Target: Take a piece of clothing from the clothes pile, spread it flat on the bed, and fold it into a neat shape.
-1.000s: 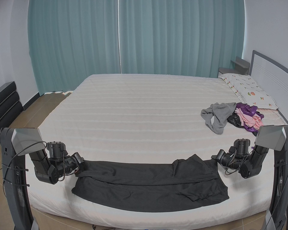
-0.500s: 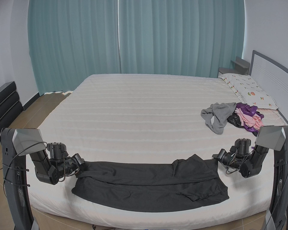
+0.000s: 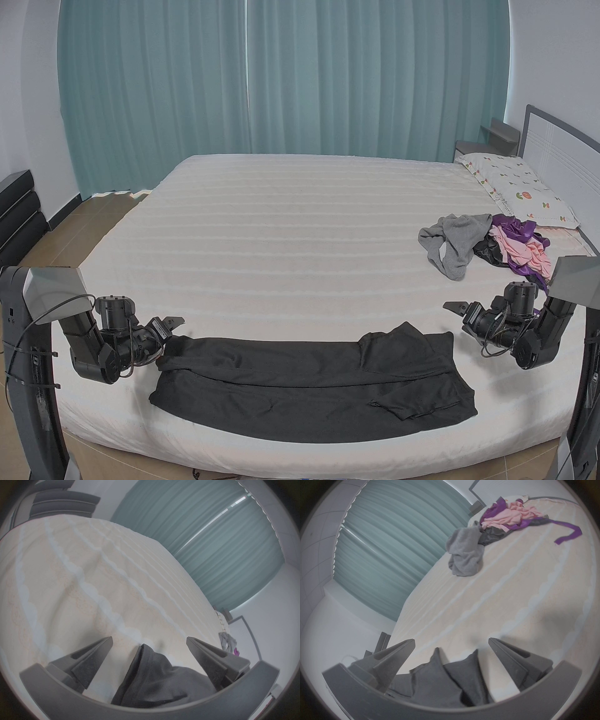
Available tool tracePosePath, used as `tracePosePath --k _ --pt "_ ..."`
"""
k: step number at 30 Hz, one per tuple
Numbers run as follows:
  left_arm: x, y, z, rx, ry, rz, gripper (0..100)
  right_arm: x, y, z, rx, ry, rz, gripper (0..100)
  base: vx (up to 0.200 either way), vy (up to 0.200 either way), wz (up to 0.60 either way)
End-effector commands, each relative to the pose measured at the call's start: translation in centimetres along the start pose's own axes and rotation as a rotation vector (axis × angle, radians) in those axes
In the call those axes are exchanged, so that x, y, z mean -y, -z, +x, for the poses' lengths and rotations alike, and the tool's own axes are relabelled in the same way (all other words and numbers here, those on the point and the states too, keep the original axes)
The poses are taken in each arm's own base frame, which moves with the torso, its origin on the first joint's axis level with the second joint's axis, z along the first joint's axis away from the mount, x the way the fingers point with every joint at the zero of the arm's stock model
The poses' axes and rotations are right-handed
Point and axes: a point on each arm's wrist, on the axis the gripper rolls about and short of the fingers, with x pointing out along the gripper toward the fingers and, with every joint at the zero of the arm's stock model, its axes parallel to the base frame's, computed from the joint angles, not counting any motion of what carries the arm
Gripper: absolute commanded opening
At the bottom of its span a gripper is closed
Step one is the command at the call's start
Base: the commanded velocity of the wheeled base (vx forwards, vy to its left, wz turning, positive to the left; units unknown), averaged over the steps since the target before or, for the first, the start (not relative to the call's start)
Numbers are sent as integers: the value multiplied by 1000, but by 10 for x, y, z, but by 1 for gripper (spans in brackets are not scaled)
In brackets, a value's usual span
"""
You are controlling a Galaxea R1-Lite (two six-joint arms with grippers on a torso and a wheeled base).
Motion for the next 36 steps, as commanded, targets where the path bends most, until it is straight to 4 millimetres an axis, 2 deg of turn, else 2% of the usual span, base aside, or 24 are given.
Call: tracePosePath --k 1,2,4,7,10,12,19,28,29,36 --pt "1 -13 -9 34 11 -70 100 -35 -6 -27 21 -72 -49 100 0 0 0" --pt "-1 -18 -12 41 8 -101 100 -47 0 -35 6 -94 -93 100 0 0 0" --pt "-1 -21 -15 32 12 -120 100 -58 9 -39 -26 -111 -143 100 0 0 0" --pt "-2 -28 -22 6 35 -151 100 -64 22 -38 -91 -99 -160 100 0 0 0" --pt "-3 -32 -28 -37 62 -173 100 -60 29 -33 -134 -76 -170 100 0 0 0" --pt "-4 -37 -34 -63 81 -190 100 -48 39 -22 -181 -43 -192 100 0 0 0" --pt "-5 -37 -35 -68 81 -191 100 -29 54 2 -238 -6 -205 100 0 0 0" --pt "-5 -37 -34 -70 81 -191 100 -21 61 5 -277 20 -235 100 0 0 0" --pt "-5 -37 -34 -70 81 -191 100 -20 61 4 -280 21 -254 0 0 0 0" --pt "-5 -37 -34 -70 81 -191 100 -21 61 -6 -283 27 -267 0 0 0 0"
